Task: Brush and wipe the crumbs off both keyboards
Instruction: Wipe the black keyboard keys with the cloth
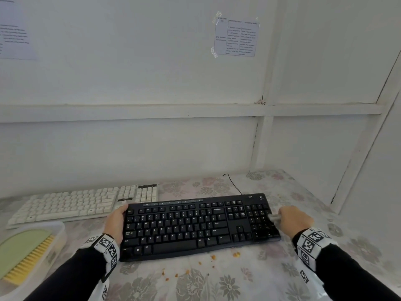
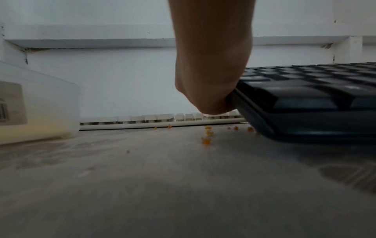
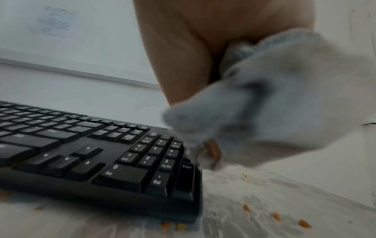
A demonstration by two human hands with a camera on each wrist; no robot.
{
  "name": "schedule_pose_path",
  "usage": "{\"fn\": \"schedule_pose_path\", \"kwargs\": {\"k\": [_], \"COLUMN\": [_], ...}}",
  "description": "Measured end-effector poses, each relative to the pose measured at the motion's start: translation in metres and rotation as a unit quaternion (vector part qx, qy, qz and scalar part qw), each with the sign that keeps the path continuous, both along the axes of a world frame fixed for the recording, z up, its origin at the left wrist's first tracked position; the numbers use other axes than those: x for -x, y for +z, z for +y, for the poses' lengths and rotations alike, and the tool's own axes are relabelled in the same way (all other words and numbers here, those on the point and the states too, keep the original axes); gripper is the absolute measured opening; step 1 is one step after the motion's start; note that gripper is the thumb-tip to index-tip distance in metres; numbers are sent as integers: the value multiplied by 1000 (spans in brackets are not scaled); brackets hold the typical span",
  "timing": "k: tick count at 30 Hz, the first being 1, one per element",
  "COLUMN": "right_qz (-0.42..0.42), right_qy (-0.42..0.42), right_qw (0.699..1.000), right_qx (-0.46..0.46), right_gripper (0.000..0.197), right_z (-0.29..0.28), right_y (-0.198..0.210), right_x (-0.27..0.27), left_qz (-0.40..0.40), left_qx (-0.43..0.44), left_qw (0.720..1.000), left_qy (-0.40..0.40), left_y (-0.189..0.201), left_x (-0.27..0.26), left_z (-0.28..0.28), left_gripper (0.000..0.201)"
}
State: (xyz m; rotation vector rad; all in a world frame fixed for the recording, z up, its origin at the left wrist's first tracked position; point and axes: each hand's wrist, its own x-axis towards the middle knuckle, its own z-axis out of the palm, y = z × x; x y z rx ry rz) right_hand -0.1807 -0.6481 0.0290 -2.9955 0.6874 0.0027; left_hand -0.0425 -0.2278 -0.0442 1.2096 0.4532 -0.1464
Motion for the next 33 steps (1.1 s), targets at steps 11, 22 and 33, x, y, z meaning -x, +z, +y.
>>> {"fn": "schedule_pose_path", "kwargs": {"k": [11,22,33], "right_qz": [-116,77,-171], "right_qy": [55,-3,66], "right_qw": [978,992,962], "right_qx": [-162,-98,-204], "right_gripper": [11,23,16], "right_z": [9,2,37], "right_y": [1,-3,-1], "right_x": [-35,-11,-46], "left_qz": [-3,12,0], "left_qx": [2,-10,-53], "left_qw": [1000,1000,998], "left_qy": [9,19,38], "left_y": [-1,-8,-25], "left_x": [-2,-13,-28], "left_z": [-4,0,15], "left_gripper": [31,27,38]}}
